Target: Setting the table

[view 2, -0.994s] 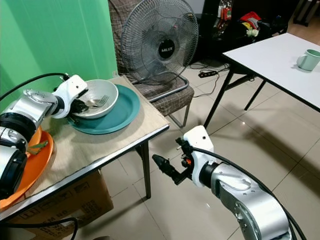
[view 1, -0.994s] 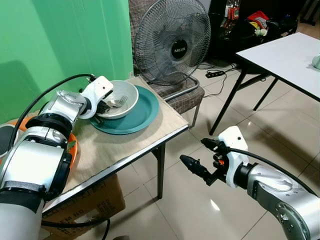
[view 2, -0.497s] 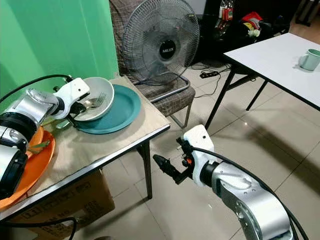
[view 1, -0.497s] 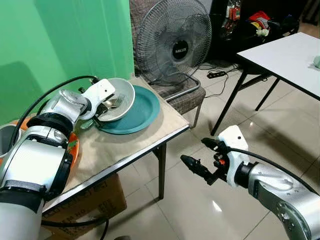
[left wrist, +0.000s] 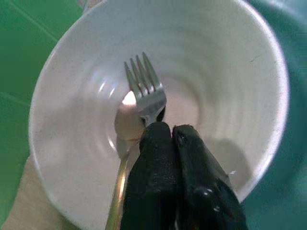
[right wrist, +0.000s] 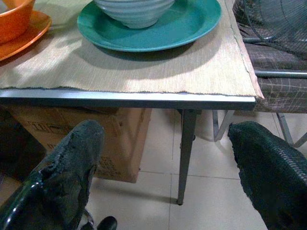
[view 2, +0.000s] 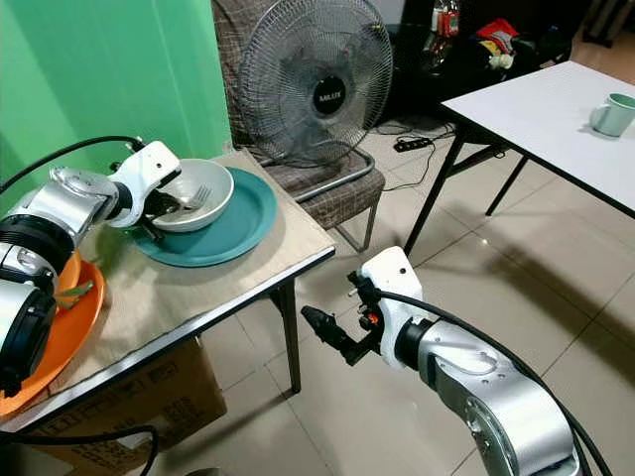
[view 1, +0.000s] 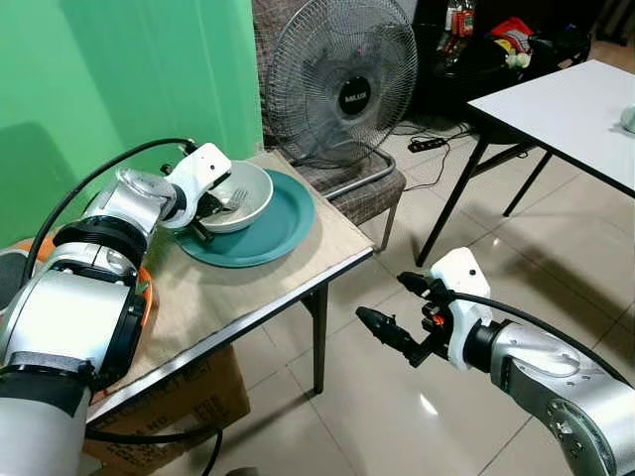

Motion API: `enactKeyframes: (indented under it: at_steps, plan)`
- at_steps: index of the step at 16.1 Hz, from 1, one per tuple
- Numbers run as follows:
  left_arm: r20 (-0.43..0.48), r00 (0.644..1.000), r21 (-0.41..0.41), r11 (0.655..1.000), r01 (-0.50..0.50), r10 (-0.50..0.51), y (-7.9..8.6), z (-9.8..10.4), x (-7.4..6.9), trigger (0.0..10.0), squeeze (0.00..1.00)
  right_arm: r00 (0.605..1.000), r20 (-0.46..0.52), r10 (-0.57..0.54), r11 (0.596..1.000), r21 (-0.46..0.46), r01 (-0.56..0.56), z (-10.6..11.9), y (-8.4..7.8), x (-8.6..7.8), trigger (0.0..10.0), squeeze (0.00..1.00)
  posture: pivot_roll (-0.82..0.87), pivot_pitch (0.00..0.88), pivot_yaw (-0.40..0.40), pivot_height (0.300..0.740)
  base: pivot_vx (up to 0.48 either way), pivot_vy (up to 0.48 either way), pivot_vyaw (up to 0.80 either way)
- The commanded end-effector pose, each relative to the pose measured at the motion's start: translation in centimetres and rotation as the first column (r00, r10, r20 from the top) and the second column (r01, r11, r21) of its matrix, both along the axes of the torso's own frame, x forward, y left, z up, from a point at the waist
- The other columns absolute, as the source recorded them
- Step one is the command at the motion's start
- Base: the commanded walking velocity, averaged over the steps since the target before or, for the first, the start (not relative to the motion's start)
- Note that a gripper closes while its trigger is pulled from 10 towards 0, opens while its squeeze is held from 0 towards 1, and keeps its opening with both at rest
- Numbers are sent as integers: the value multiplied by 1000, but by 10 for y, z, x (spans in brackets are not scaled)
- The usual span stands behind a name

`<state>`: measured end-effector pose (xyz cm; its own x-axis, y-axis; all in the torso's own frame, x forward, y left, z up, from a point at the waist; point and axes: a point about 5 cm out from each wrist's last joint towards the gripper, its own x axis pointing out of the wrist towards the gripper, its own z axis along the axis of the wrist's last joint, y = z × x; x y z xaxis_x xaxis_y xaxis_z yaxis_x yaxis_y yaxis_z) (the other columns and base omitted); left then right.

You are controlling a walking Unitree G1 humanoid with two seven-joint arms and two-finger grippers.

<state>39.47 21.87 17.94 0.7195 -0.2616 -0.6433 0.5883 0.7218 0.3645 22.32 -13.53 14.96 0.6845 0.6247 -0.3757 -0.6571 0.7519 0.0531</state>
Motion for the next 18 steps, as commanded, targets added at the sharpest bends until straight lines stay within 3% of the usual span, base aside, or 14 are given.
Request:
enactKeyframes:
  at_steps: [1, 10, 11, 12, 18]
  plan:
    - [9, 1000, -26, 1000, 10, -10, -5, 9, 3, 10000, 1000, 1000, 14, 15, 1000, 1, -15, 4, 1, -1, 10000, 0, -60, 0, 17, 740, 0, 0, 0]
    - [9, 999, 24, 999, -43, 43, 2, 6, 2, 10000, 1000, 996, 2, 94, 995, 34, -94, 4, 5, -11, 10000, 0, -76, 0, 28, 740, 0, 0, 0]
    - [12, 998, 25, 998, -54, 54, 3, 5, 2, 10000, 922, 996, 2, 95, 995, 34, -95, 4, 5, -11, 10000, 0, -76, 0, 27, 740, 0, 0, 0]
    - [11, 998, 16, 998, -64, 64, 3, 4, 2, 10000, 0, 995, 1, 95, 995, 35, -95, 4, 5, -12, 10000, 0, -78, 0, 28, 740, 0, 0, 0]
    - [-23, 995, -9, 996, -94, 93, 6, -5, -2, 10000, 0, 995, -5, 103, 994, 32, -103, 5, 5, -14, 10000, 0, -90, 0, 34, 740, 0, 0, 0]
